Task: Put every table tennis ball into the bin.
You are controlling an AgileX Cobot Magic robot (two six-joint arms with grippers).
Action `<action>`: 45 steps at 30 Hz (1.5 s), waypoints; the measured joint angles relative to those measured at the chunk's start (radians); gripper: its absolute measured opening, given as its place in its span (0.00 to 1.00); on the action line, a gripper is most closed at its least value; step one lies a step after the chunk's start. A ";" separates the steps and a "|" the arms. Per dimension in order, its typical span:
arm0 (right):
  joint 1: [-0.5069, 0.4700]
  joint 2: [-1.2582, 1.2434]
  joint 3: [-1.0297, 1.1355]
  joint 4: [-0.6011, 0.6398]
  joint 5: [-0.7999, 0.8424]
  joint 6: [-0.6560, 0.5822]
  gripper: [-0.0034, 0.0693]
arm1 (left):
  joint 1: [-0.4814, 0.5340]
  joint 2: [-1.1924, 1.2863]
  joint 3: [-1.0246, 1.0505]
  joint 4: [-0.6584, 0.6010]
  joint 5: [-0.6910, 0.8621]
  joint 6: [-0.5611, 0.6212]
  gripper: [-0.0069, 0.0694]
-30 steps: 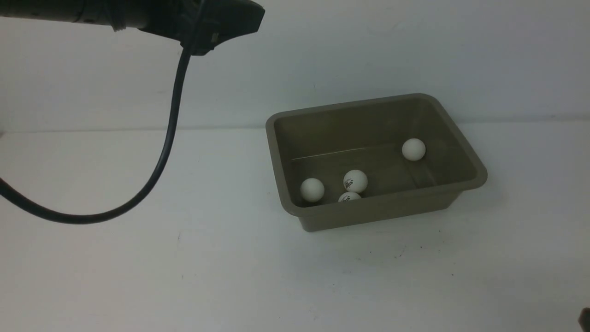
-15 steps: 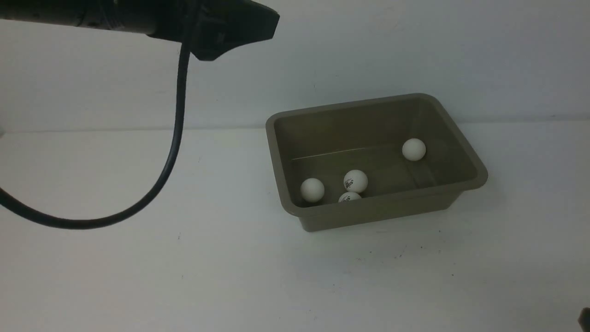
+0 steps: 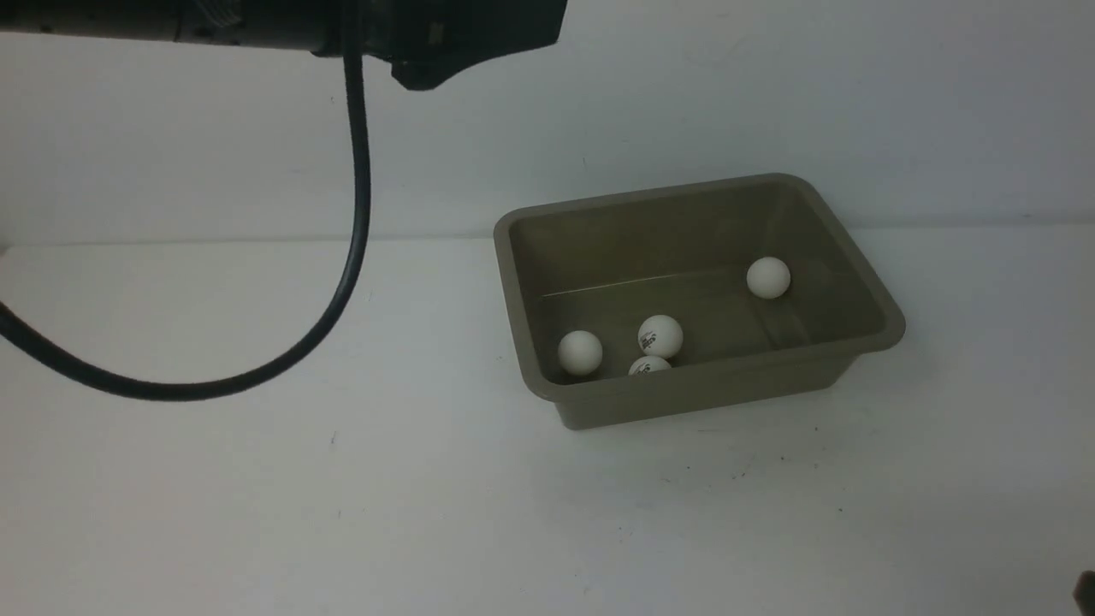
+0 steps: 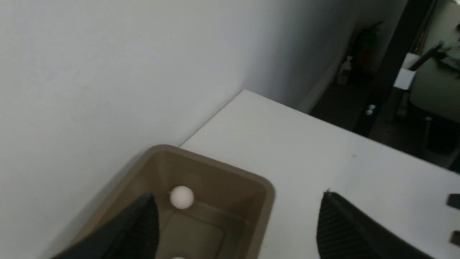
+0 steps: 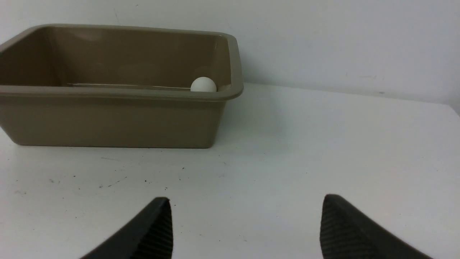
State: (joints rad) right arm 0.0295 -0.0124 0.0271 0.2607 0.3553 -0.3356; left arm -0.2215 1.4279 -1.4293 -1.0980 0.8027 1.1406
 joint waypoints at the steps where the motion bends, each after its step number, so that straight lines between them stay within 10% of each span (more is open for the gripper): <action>1: 0.000 0.000 0.000 0.000 0.000 0.000 0.74 | 0.000 0.000 0.014 0.017 -0.043 0.027 0.79; 10: 0.000 0.000 0.000 0.000 0.001 -0.023 0.74 | 0.047 -0.361 0.651 0.025 -0.522 0.061 0.79; 21: 0.000 0.000 0.000 0.000 0.002 -0.024 0.74 | 0.322 -1.159 1.339 -0.071 -0.728 0.105 0.79; 45: 0.000 0.000 0.000 0.000 0.002 -0.024 0.74 | 0.360 -1.319 1.416 -0.081 -0.749 0.103 0.79</action>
State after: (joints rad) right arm 0.0295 -0.0124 0.0271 0.2611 0.3571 -0.3598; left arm 0.1388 0.1089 -0.0128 -1.1787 0.0533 1.2438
